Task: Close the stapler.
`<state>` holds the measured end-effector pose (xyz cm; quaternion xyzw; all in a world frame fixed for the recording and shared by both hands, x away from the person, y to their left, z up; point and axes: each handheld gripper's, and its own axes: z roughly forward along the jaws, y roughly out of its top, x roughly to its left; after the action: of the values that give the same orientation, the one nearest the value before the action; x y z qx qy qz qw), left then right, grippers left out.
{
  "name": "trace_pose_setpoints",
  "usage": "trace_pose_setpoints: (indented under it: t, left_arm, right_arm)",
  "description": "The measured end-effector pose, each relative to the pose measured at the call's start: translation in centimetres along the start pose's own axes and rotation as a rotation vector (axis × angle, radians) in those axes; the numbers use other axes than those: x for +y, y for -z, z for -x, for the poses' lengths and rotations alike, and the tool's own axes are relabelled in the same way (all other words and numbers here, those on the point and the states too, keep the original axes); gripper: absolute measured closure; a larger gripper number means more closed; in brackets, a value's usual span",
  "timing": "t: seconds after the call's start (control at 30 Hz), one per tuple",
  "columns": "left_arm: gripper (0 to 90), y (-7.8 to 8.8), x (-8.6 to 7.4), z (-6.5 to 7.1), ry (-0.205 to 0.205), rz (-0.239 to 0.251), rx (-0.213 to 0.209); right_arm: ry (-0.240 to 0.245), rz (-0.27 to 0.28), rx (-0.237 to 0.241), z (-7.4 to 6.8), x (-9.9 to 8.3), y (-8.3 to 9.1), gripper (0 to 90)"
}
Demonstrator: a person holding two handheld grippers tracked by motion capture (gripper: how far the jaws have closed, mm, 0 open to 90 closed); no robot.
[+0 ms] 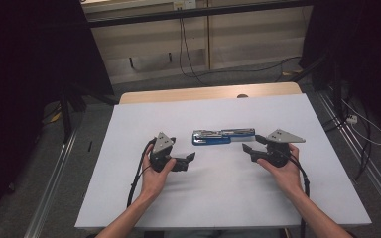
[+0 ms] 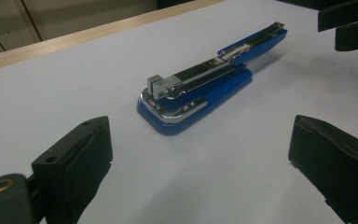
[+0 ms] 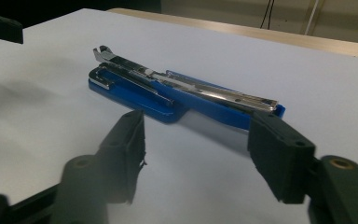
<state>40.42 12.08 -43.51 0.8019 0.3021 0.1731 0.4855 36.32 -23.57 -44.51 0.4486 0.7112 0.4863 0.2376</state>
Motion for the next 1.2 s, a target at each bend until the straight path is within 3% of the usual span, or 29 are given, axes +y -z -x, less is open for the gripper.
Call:
trace_pose_setpoints:
  t: [0.07,0.1,0.3,0.37,0.4,0.5,0.67,0.8,1.0,1.03,1.1,1.2]
  left_arm:
    - [7.5,-0.5,0.1,0.1,-0.030,-0.028,0.045]
    - [8.6,-0.7,0.2,0.1,-0.029,-0.024,0.046]
    - [10.2,-1.7,0.9,0.1,-0.030,-0.036,0.030]
    - [10.2,-2.1,1.0,0.0,-0.011,-0.010,0.009]
    - [10.2,-2.3,0.9,0.0,-0.010,0.014,-0.002]
    - [10.3,-2.9,0.9,0.2,-0.021,0.023,0.012]
    - [18.4,-3.7,1.9,-0.1,-0.007,0.011,0.030]
    - [23.5,-4.3,2.3,-0.3,0.027,-0.004,0.037]
    - [41.6,-4.8,2.2,-0.1,0.025,-0.003,0.045]
    - [45.0,-5.0,2.3,0.1,0.010,-0.003,0.057]
    - [51.6,-5.2,2.3,0.2,0.016,-0.004,0.031]
    - [59.7,-5.4,2.4,0.4,0.005,-0.010,0.025]
  right_arm:
    - [0.004,-0.004,0.010,0.1,-0.1,0.0,52.1]
    - [0.008,-0.010,0.010,0.2,-0.1,-0.1,55.7]
    - [0.013,-0.006,0.027,0.3,-0.3,-0.4,84.9]
    - [0.015,-0.010,0.023,0.4,-0.3,-0.4,89.7]
    - [0.005,-0.015,0.026,0.4,-0.3,-0.4,90.0]
    - [-0.005,-0.034,0.021,0.7,-0.5,-0.4,90.0]
    - [0.003,-0.035,0.008,1.1,-0.4,-0.2,90.0]
    - [0.012,-0.038,0.007,1.1,-0.4,-0.1,90.0]
    - [0.041,-0.037,0.027,0.9,-0.4,-0.2,90.0]
    - [0.040,-0.043,0.027,0.9,-0.4,-0.3,90.0]
    - [0.041,-0.051,0.027,1.0,-0.5,-0.4,90.0]
    - [0.042,-0.056,0.026,1.1,-0.6,-0.5,90.0]
